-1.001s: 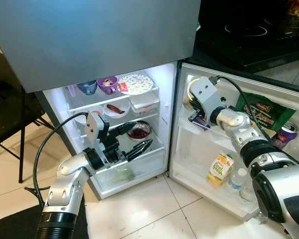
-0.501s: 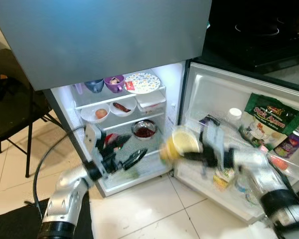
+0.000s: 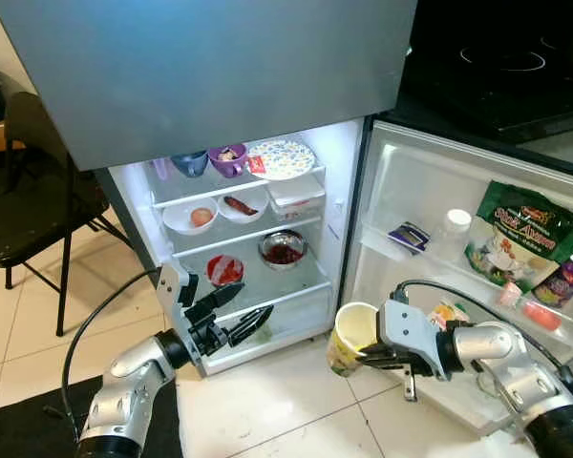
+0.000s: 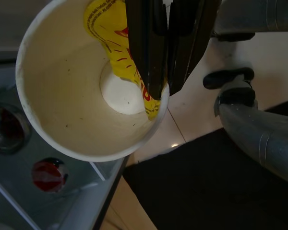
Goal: Restocking fridge
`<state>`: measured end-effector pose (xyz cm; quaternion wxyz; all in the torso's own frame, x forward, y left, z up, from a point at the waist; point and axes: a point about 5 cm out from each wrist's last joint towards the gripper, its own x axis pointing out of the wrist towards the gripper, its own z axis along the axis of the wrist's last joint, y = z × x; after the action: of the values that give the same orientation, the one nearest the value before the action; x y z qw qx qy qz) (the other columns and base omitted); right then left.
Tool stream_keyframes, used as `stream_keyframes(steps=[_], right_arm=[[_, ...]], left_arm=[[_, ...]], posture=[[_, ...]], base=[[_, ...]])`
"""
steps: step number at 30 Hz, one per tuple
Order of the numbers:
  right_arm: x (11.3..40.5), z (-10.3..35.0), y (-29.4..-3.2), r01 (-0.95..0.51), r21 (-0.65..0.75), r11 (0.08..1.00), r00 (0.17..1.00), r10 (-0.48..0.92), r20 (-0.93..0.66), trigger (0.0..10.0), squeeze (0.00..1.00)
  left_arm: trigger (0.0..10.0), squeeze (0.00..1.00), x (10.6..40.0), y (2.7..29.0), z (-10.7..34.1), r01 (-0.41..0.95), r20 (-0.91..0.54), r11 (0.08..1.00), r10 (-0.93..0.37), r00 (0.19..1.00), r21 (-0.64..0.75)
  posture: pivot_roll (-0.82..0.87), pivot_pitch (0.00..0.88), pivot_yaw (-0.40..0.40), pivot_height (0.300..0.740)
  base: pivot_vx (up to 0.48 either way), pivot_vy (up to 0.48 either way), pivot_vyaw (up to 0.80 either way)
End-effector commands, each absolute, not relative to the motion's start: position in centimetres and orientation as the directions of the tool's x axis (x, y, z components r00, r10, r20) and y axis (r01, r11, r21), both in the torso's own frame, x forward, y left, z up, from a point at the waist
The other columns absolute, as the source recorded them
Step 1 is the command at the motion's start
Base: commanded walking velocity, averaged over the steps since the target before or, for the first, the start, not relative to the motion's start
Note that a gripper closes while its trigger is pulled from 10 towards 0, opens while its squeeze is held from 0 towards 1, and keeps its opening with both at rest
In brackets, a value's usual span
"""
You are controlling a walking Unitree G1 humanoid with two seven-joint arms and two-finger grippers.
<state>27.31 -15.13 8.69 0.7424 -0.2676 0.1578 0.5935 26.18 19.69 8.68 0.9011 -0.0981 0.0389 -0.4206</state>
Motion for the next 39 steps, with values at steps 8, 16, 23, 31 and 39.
stream_keyframes(steps=[8, 16, 23, 31, 39], right_arm=[[26.7, 9.0, -14.7, -0.967, -0.212, 0.141, 0.24, 0.785, -0.571, 10.0, 0.0], [26.5, 9.2, -14.5, -0.965, -0.213, 0.151, 0.248, 0.784, -0.57, 10.0, 0.0], [26.3, 9.4, -14.5, -0.965, -0.209, 0.16, 0.253, 0.783, -0.568, 10.0, 0.0], [26.1, 9.9, -14.6, -0.965, -0.204, 0.164, 0.253, 0.789, -0.56, 10.0, 0.0], [25.4, 12.2, -13.7, -0.975, -0.195, 0.108, 0.194, 0.841, -0.505, 10.0, 0.0]], left_arm=[[10.0, 0.0, 26.5, 18.5, 8.6, 0.791, 0.028, 0.58, -0.803, 0.595, -0.195], [10.0, 0.0, 26.7, 17.9, 8.6, 0.804, 0.023, 0.568, -0.814, 0.58, -0.179], [10.0, 0.0, 26.7, 16.5, 8.1, 0.827, -0.027, 0.54, -0.84, 0.542, -0.155], [10.0, 0.0, 26.2, 15.4, 7.7, 0.858, -0.029, 0.48, -0.875, 0.483, -0.184], [10.0, 0.0, 25.8, 15.8, 8.5, 0.881, 0.01, 0.423, -0.901, 0.435, -0.214]], posture=[[-0.02, 0.0, 0.007, 0.74], [-0.02, 0.0, 0.011, 0.74], [-0.03, 0.0, 0.016, 0.74], [-0.03, 0.0, 0.019, 0.74], [-0.04, 0.0, 0.02, 0.74]], base=[[0.31, 0.0, 0.0], [0.313, 0.0, 0.0], [0.0, 0.0, 0.0], [0.0, -0.403, 0.0], [0.0, 0.0, 0.0]])
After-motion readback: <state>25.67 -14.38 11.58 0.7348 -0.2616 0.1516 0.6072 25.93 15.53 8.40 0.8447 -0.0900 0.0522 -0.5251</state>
